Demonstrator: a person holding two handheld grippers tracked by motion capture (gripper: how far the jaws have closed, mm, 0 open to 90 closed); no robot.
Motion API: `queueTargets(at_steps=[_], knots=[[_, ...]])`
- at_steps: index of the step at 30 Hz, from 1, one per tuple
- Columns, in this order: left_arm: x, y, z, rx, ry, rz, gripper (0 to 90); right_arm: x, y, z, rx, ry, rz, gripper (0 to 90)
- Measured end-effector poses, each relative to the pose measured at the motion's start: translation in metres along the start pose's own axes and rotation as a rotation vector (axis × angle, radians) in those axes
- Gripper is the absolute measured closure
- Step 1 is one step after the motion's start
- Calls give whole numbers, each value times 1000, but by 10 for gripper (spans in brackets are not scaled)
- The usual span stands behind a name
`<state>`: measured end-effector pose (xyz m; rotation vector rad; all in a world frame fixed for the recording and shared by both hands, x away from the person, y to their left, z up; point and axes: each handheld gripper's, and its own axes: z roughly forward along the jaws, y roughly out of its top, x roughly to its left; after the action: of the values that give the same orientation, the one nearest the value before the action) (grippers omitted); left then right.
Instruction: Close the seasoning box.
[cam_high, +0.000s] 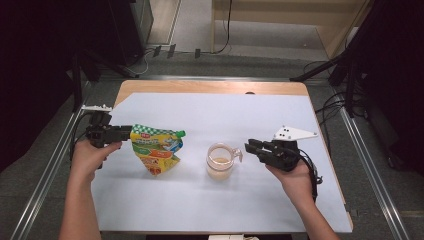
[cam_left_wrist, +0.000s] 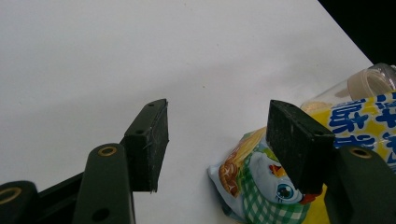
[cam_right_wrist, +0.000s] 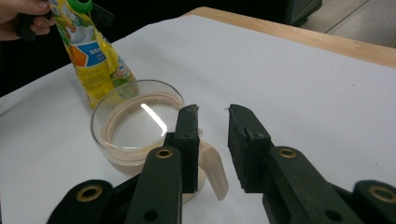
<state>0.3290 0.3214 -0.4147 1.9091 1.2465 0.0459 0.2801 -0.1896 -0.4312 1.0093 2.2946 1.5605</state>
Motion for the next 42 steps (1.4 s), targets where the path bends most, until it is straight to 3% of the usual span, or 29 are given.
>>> queueTargets(at_steps=[14, 25, 28, 29, 31, 34, 42], knots=[[1, -1, 0, 2, 1, -5, 394, -18, -11, -3, 46, -24, 33, 600], [1, -1, -1, 4, 1, -4, 389, -32, -26, -3, 52, -45, 44, 412], [2, -1, -2, 2, 3, -3, 389, -36, -30, -2, 64, -26, 50, 367], [2, -2, -2, 1, 3, -2, 389, -36, -31, -2, 63, -36, 40, 352], [3, -2, -2, 0, 2, -4, 389, -36, -35, 1, 25, -99, 15, 314], [3, -2, -3, -3, 3, -6, 389, -40, -42, 3, 52, -129, 7, 300], [4, -3, -2, 3, 8, -6, 389, -54, -50, 5, 76, -142, 34, 254]])
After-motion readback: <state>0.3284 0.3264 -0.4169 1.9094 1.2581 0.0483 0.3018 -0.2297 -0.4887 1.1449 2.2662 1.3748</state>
